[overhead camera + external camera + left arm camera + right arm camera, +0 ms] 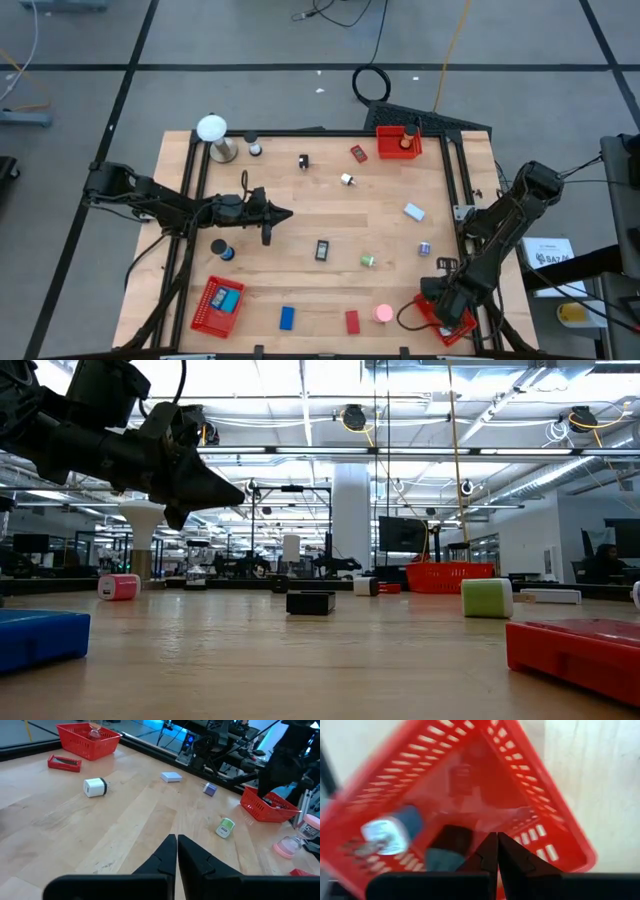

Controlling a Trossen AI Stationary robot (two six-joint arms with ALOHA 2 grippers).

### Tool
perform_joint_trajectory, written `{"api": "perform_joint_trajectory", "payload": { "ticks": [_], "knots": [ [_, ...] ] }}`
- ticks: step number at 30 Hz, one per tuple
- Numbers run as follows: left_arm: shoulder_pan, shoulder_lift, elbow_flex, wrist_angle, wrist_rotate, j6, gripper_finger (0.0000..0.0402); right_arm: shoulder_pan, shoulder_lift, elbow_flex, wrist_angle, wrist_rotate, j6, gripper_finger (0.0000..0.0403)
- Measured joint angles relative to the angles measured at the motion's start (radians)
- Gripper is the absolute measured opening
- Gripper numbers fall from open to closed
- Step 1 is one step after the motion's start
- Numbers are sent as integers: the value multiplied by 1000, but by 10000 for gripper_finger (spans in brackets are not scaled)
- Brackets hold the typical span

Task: Pick & Place Office items
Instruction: Put the bottom black charger adapter into the bottom right red basket

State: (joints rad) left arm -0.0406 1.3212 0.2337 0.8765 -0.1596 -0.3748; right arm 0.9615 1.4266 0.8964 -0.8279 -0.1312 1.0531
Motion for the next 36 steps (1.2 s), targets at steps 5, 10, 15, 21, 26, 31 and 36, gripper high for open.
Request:
{"api": "perform_joint_trajectory", "payload": {
  "ticks": [5, 10, 15, 21, 26, 31, 36],
  "knots": [
    [0, 0, 0, 0, 0, -3, 3, 0, 39, 0, 41, -26, -79, 1],
    [0, 0, 0, 1, 0, -5, 13, 9, 61, 0, 105, -83, -123, 0],
    [0, 0, 0, 1, 0, -5, 3, 22, 61, 0, 106, -126, -122, 0],
    [0, 0, 0, 1, 0, -8, 15, 30, 61, 0, 107, -169, -111, 0],
    [-1, 0, 0, -1, 0, -5, 3, 30, 61, -1, 138, -189, -99, 0],
    [0, 0, 0, -3, 0, -5, 15, 30, 61, -1, 186, -209, -96, 0],
    [0, 0, 0, -4, 0, -5, 5, 30, 61, 1, 177, -186, -89, 0]
  ]
}}
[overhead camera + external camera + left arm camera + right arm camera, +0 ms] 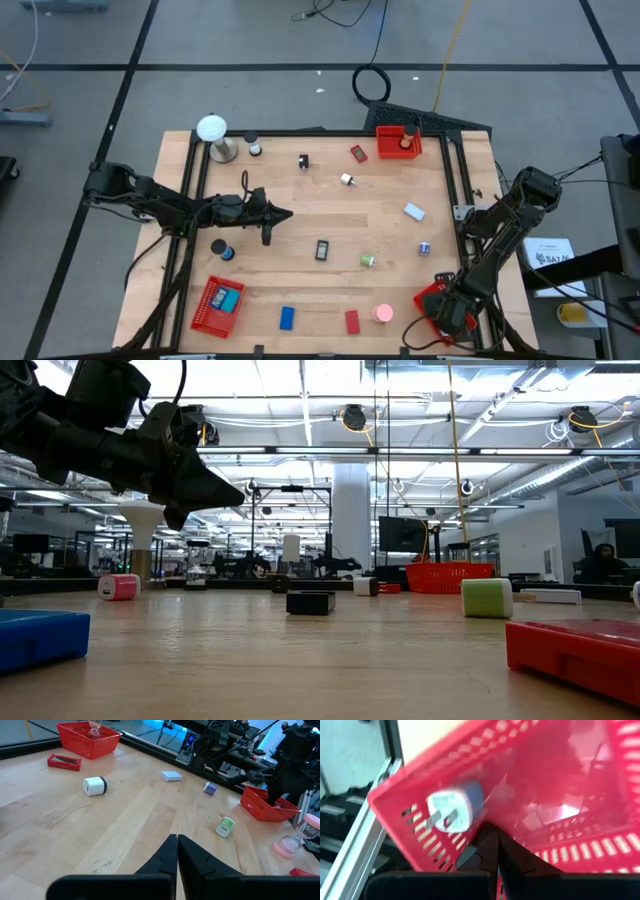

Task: Pick & Place Office items
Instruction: Put the bottom black charger adapter into the bottom right red basket, then put the black digital clock into the bottom left red basket

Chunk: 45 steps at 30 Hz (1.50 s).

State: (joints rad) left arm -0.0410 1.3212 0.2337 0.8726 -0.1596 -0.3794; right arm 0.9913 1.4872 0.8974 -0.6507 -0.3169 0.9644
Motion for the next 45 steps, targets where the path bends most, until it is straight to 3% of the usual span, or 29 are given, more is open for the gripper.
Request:
{"api": "perform_joint_trajectory", "payload": {
  "ticks": [8, 13, 23, 30, 38, 45],
  "knots": [
    [0, 0, 0, -1, 0, -3, 12, -1, 0, 20, -26, 86, 31, 0],
    [0, 0, 0, -4, 0, -3, 4, -1, 0, 20, -116, 83, 62, 0],
    [0, 0, 0, -8, 0, -4, 4, 15, 0, 20, -91, -2, 12, 0],
    [0, 0, 0, -11, 4, -159, 26, 25, -32, 22, -52, 15, 41, 0],
    [-15, 0, 0, -16, 60, -136, 4, 8, -212, 31, -96, 269, 175, 0],
    [-42, 0, 12, -22, -1, -127, 2, -90, -313, 31, -178, 625, 229, 0]
  ]
}}
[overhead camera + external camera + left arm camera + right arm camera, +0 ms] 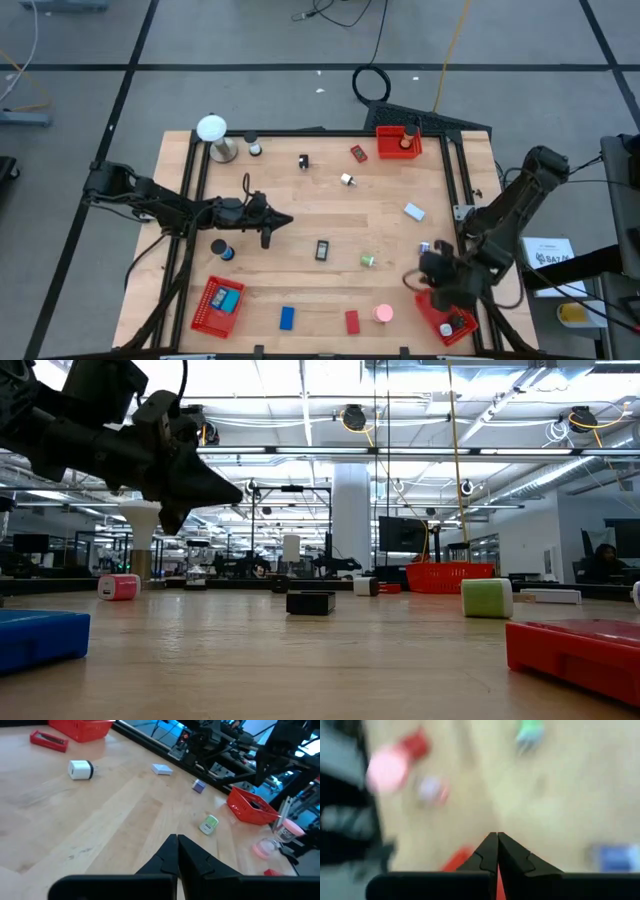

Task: Pick & Place Office items
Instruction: Put the black digital clock into the bottom left red basket

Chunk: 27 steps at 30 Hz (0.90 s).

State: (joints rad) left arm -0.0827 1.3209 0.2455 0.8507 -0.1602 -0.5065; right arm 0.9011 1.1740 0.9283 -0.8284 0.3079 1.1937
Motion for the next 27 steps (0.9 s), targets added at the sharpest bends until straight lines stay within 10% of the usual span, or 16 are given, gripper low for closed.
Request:
{"api": "perform_joint_trajectory", "payload": {
  "ticks": [7, 15, 27],
  "knots": [
    [-14, 0, 145, -265, -59, 26, 3, -216, -20, -89, 58, 191, -30, 0],
    [-5, 0, 358, -612, -14, 3, 21, -506, -54, -314, 663, 133, -277, 0],
    [55, 0, 398, -547, 75, -225, 2, -821, -54, -497, 1118, 135, -387, 0]
  ]
}}
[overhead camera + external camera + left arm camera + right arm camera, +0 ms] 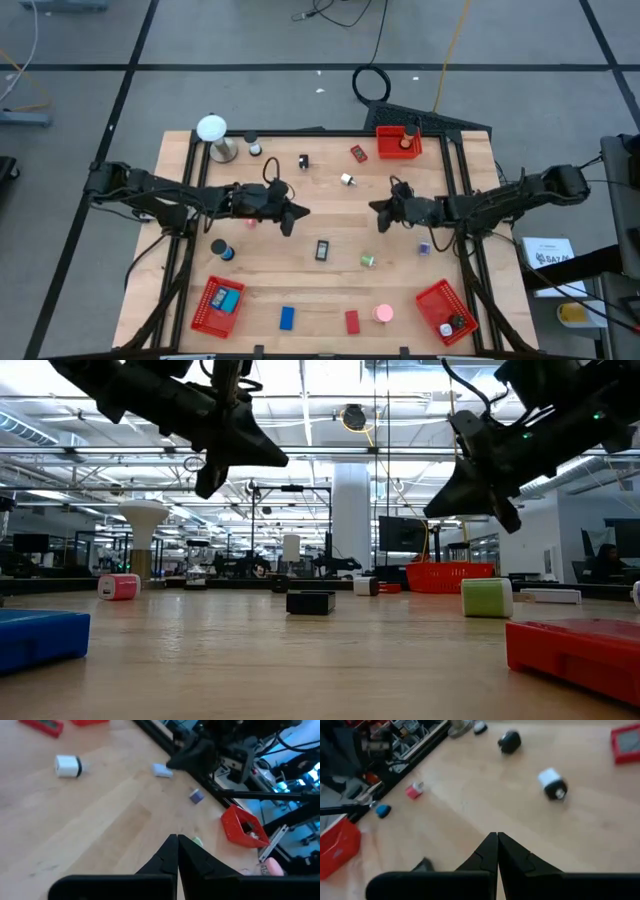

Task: Pick & Place Office items
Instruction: Put the black digital clock into the bottom left red basket

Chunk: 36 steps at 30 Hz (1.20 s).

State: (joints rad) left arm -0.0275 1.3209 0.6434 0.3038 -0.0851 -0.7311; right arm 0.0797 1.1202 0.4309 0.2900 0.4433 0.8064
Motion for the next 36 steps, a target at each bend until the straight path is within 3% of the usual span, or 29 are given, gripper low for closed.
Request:
{"api": "perform_joint_trajectory", "payload": {
  "ticks": [5, 9, 12, 21, 27, 36],
  "knots": [
    [-79, 0, 57, -227, -70, -57, 3, -48, 0, 0, 13, -9, -91, 0],
    [-142, 0, 158, -523, -200, -157, 3, -77, 0, 0, 16, -85, -133, 0],
    [-178, 0, 221, -666, -232, -265, 3, -87, 0, 0, 21, -144, -174, 0],
    [-239, 150, 368, -796, -281, -557, 12, -92, 0, 0, 13, -282, -274, 0],
    [-211, 351, 487, -793, -216, -720, 78, -92, 0, 0, 13, -343, -277, 0],
    [-207, 591, 701, -825, -177, -698, 217, -91, 0, 0, 12, -397, -293, 0]
  ]
}}
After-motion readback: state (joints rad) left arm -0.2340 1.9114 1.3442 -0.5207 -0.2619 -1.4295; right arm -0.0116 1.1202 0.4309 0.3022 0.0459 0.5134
